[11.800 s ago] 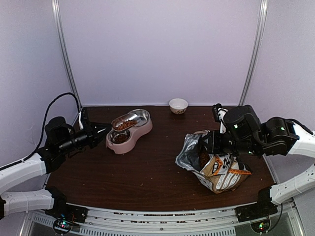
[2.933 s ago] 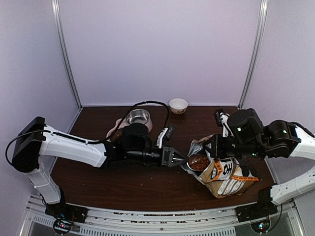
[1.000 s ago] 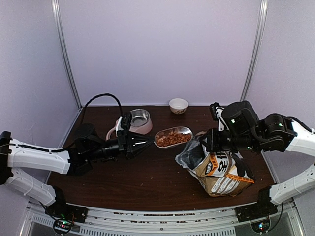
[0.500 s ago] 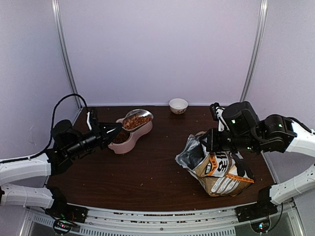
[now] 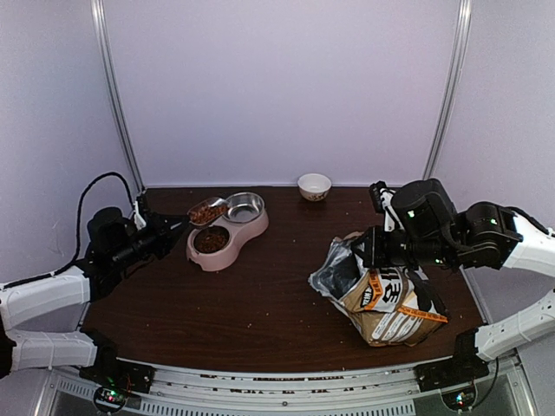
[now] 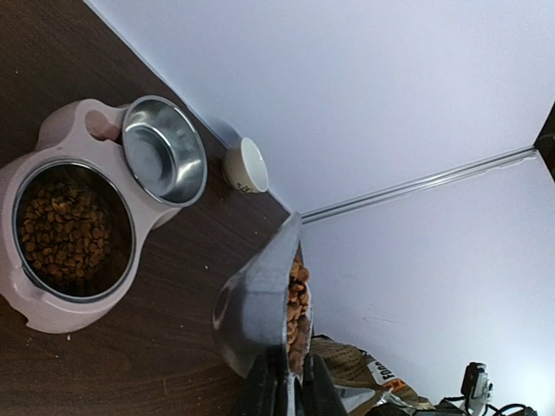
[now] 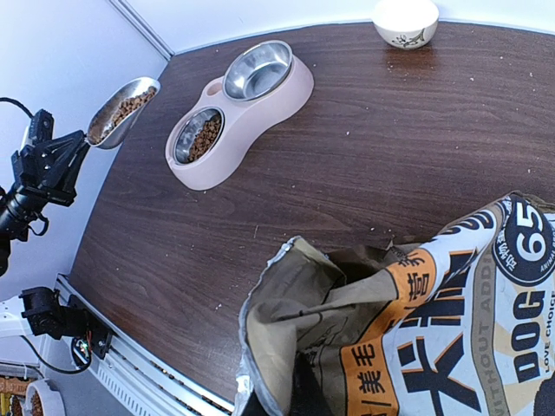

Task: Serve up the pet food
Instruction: Place the pet food in the pet food bowl.

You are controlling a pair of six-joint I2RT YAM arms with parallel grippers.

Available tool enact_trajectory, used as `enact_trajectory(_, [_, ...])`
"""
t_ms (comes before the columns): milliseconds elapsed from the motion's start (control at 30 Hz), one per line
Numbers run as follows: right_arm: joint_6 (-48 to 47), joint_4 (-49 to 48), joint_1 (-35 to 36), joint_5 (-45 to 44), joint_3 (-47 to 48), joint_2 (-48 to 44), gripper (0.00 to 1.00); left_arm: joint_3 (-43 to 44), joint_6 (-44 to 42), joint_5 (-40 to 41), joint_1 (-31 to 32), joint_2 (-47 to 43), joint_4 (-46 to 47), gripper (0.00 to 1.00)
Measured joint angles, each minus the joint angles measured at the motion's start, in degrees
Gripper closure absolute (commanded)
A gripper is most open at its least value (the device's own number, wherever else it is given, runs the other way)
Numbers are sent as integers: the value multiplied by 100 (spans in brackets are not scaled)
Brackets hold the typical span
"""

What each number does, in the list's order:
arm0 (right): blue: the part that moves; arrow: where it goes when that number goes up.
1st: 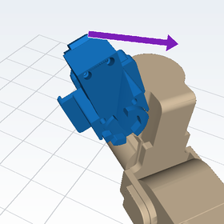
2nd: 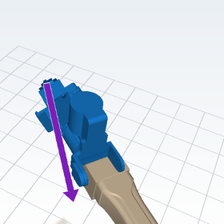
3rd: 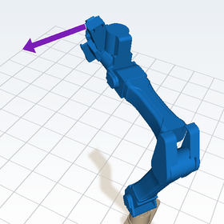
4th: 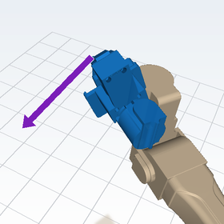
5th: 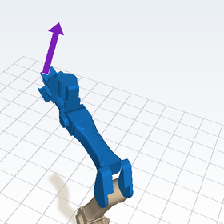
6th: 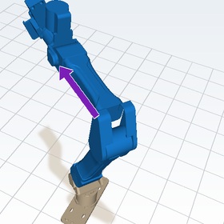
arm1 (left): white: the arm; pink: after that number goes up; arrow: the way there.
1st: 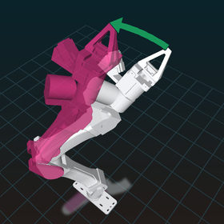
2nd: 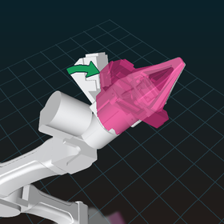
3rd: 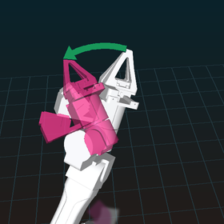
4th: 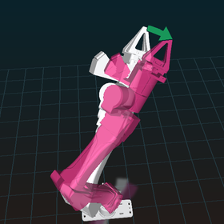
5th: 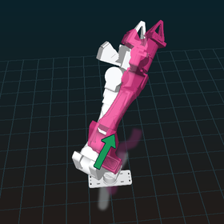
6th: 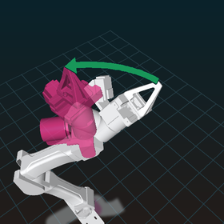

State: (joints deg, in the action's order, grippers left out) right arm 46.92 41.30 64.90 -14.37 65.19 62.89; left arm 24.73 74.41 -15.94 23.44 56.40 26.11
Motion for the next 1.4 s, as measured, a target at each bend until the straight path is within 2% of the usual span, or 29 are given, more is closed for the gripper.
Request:
enact_trajectory(500, [-2, -2, -74, 48, 0, 0, 100, 299, -629, -348, -573, 1397, 46, 100])
enact_trajectory(1033, [-26, -177, -284, 256, 2, 133, 100, 1119, -800, -470, -739, 2730, 385, 100])
enact_trajectory(1400, [-42, -310, -472, 442, 2, 203, 100, 1823, -1073, -424, -765, 3233, 133, 100])
